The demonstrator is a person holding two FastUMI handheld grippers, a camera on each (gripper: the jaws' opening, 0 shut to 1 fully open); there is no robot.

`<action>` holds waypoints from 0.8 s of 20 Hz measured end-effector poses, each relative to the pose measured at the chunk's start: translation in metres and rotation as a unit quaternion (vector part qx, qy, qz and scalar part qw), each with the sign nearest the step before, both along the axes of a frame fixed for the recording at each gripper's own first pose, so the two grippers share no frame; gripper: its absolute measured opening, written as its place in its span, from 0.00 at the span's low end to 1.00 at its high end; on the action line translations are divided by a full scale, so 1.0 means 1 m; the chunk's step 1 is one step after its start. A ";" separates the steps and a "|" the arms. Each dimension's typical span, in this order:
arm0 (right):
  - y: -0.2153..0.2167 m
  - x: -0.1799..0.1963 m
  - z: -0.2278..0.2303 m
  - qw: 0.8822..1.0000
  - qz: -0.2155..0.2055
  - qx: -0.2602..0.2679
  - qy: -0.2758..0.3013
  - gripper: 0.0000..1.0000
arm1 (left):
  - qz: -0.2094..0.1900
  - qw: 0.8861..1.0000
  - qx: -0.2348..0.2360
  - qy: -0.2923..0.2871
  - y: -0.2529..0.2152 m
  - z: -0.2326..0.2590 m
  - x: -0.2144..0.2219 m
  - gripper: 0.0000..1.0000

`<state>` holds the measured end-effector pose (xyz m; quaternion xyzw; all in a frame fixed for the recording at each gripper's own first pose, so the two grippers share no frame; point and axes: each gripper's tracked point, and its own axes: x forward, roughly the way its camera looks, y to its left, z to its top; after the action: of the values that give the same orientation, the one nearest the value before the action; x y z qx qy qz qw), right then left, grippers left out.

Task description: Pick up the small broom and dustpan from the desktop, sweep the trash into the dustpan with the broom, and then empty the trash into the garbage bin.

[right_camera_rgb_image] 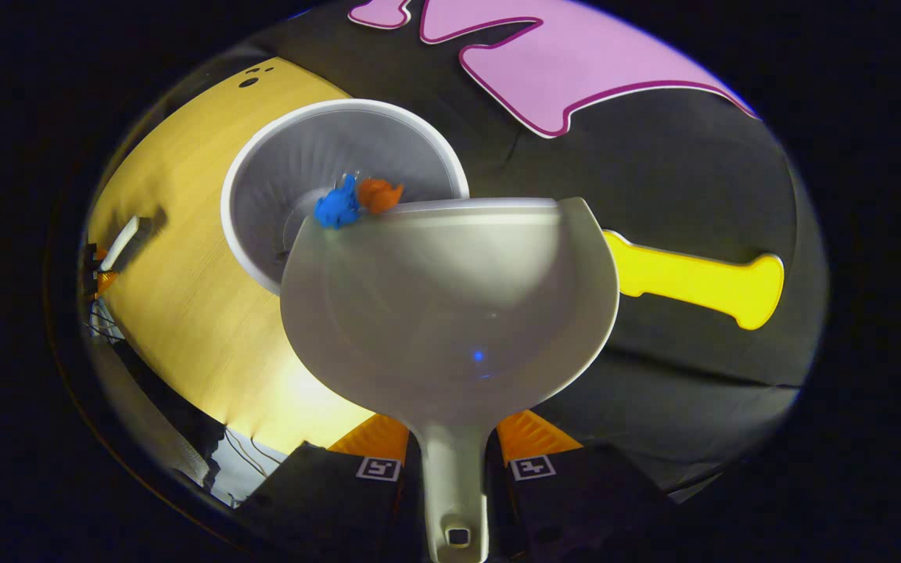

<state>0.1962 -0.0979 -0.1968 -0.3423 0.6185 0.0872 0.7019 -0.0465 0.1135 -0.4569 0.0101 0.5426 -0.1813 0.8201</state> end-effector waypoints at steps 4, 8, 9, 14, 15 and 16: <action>0.009 0.006 -0.002 1.000 0.002 0.005 0.014 0.36 | 0.002 1.000 0.000 0.003 0.002 -0.002 0.002 0.26; 0.009 0.005 -0.003 1.000 0.007 0.004 0.016 0.36 | 0.002 1.000 0.003 0.004 0.006 -0.004 0.004 0.26; 0.008 0.005 -0.002 1.000 0.005 0.006 0.013 0.36 | 0.002 1.000 0.004 0.003 0.006 -0.005 0.004 0.26; -0.001 0.000 0.007 0.999 -0.016 0.029 -0.007 0.31 | 0.000 1.000 0.010 0.002 0.005 -0.005 0.006 0.26; -0.001 -0.001 0.011 0.999 -0.024 0.040 -0.014 0.31 | -0.001 1.000 0.012 0.001 0.004 -0.005 0.006 0.26; 0.000 -0.004 0.016 0.998 -0.030 0.054 -0.022 0.31 | -0.001 1.000 0.013 0.001 0.004 -0.004 0.005 0.26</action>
<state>0.1917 -0.0981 -0.1805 -0.2875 0.6071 0.0920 0.7350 -0.0413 0.1171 -0.4613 0.0213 0.5456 -0.1749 0.8193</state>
